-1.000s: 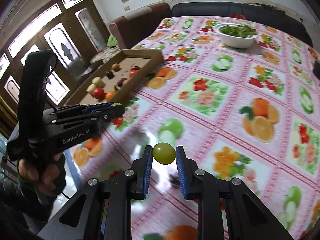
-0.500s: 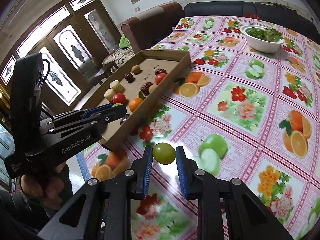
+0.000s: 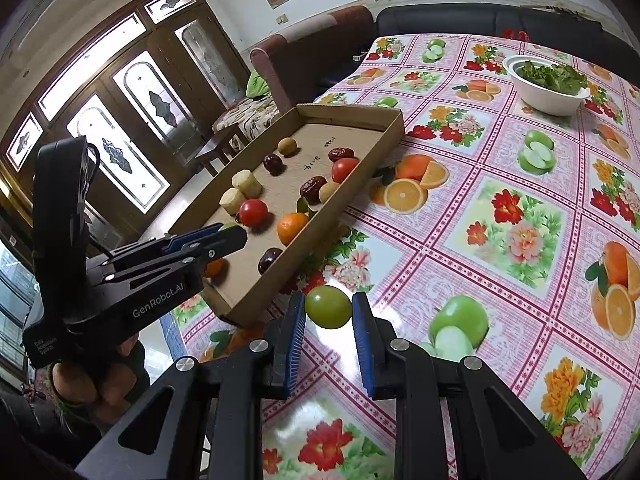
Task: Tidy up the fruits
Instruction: 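Carry both green grapes in both tools over the box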
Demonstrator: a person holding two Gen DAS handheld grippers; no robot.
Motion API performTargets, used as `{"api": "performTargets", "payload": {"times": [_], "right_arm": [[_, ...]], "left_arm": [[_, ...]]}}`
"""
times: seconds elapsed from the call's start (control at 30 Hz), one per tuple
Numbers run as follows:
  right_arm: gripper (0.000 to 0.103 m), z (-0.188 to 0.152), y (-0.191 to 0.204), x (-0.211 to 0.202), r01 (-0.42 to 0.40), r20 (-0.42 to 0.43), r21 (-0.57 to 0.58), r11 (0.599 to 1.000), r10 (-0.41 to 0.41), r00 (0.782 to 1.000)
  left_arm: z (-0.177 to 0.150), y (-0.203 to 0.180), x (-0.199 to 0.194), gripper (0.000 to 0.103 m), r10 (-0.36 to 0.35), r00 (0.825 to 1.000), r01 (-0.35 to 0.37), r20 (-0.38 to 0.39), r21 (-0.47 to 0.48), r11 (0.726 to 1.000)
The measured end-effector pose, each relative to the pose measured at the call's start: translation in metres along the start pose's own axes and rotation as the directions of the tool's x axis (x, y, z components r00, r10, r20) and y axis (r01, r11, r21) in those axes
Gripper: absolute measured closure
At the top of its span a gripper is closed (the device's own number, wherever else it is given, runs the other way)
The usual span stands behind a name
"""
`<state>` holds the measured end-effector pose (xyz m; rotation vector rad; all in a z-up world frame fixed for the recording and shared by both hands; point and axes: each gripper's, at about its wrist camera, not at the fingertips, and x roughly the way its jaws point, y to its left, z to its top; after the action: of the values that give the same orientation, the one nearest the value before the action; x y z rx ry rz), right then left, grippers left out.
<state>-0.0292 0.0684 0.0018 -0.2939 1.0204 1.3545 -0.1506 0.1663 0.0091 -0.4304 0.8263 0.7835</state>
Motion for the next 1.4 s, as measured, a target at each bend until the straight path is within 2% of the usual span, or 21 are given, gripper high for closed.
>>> {"api": "performTargets", "payload": {"times": [0.3, 0.6, 0.8, 1.03, 1.4], "right_arm": [[0.080, 0.021, 0.005, 0.016, -0.005, 0.009, 0.011, 1.000, 0.005, 1.000], [0.080, 0.052, 0.016, 0.040, -0.024, 0.017, 0.002, 1.000, 0.024, 1.000], [0.080, 0.071, 0.039, 0.067, -0.053, 0.010, -0.027, 0.998, 0.053, 0.999], [0.080, 0.092, 0.053, 0.105, -0.027, 0.031, 0.000, 1.000, 0.027, 0.999], [0.079, 0.112, 0.057, 0.144, 0.042, 0.012, -0.023, 0.999, -0.041, 0.999]], "left_arm": [[0.006, 0.028, 0.003, 0.085, -0.005, 1.000, 0.005, -0.009, -0.057, 0.998], [0.016, 0.090, 0.007, 0.085, 0.066, 0.998, -0.067, -0.013, -0.158, 0.985], [0.015, 0.120, 0.017, 0.085, 0.095, 0.995, -0.102, -0.042, -0.210, 0.972], [0.010, 0.128, 0.029, 0.085, 0.098, 0.993, -0.111, -0.068, -0.218, 0.970], [0.012, 0.125, 0.045, 0.085, 0.114, 0.989, -0.132, -0.095, -0.199, 0.971]]}}
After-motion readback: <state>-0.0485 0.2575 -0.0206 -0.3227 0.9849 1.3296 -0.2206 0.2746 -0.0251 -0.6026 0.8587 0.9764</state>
